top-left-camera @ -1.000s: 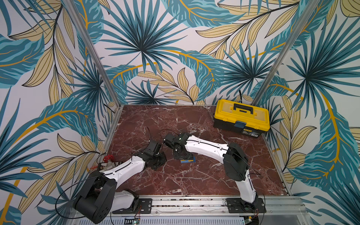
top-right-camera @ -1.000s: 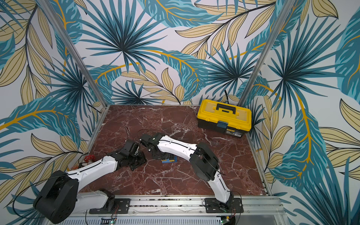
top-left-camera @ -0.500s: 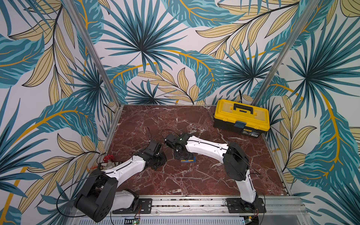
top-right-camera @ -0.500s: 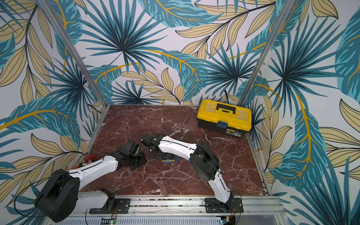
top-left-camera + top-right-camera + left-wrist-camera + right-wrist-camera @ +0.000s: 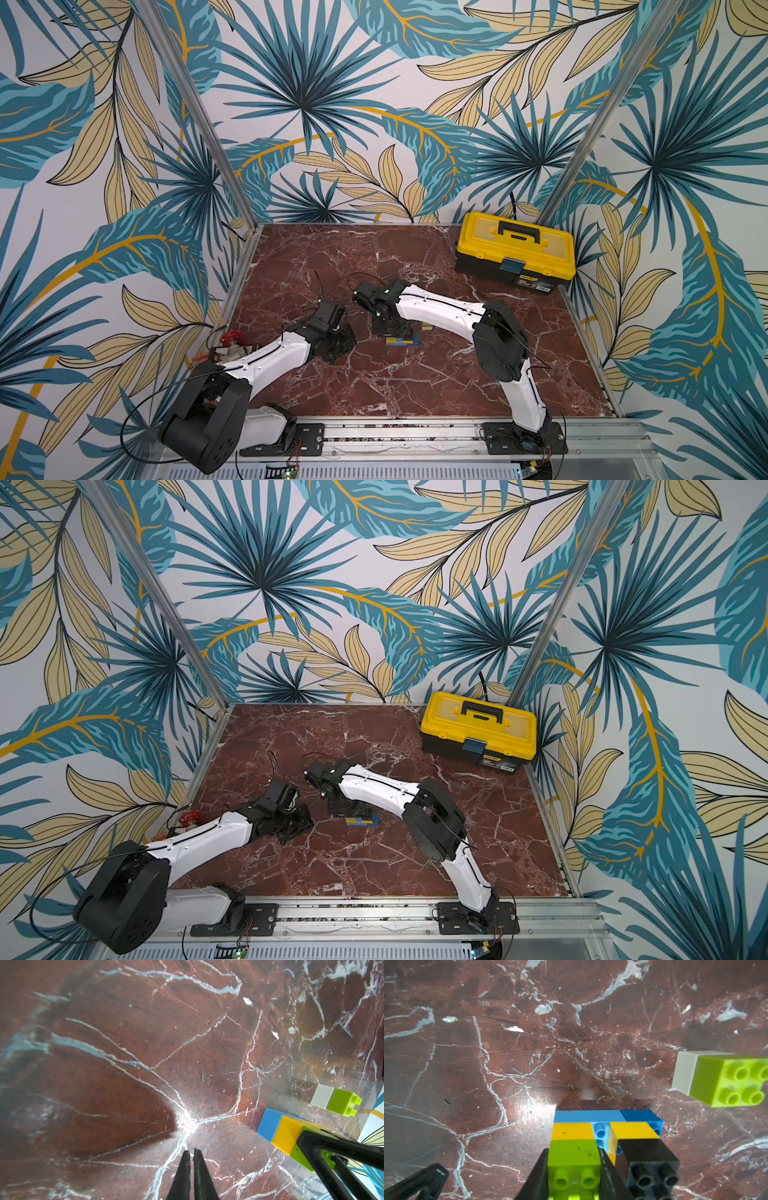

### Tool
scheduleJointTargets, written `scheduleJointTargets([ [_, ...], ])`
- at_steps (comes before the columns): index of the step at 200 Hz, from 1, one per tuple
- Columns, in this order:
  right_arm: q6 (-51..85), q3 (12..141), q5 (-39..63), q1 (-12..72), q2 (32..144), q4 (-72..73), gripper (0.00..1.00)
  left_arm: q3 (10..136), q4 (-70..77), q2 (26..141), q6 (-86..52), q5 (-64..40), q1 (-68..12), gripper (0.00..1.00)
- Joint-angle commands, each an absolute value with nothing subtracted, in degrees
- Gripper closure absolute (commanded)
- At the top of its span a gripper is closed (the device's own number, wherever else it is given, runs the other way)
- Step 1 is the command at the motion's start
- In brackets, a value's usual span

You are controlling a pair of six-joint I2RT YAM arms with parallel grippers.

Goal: Assemble the number 4 with lego
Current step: Assemble the lego brick with the lego brick, then adjust the lego brick at the center of the board.

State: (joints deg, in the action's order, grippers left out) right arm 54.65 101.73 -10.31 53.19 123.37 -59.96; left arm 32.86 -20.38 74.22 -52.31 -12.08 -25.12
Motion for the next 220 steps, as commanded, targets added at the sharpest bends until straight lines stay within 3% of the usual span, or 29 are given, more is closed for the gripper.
scheduleJointTargets([
  [1, 56.4, 100.9, -8.7, 52.6, 130.4, -62.9, 0.8, 32.4, -20.3, 74.2, -51.9, -12.6, -24.9, 0.91],
  [68, 58.1, 94.1, 0.6, 52.6, 136.2, -59.5, 0.86, 34.1, -21.9, 73.0, -51.4, -12.9, -24.9, 0.91],
  [125, 57.2, 96.3, -3.1, 52.2, 132.7, -61.8, 0.83, 34.7, -23.2, 71.7, -51.3, -13.3, -24.9, 0.89],
  [190, 54.3, 103.0, -4.2, 52.6, 119.8, -60.3, 0.41, 36.3, -25.2, 70.4, -50.3, -13.7, -24.9, 0.86],
  [220, 53.0, 101.0, -4.2, 52.9, 114.6, -59.6, 0.37, 34.5, -22.3, 71.3, -51.9, -16.1, -25.7, 0.86],
])
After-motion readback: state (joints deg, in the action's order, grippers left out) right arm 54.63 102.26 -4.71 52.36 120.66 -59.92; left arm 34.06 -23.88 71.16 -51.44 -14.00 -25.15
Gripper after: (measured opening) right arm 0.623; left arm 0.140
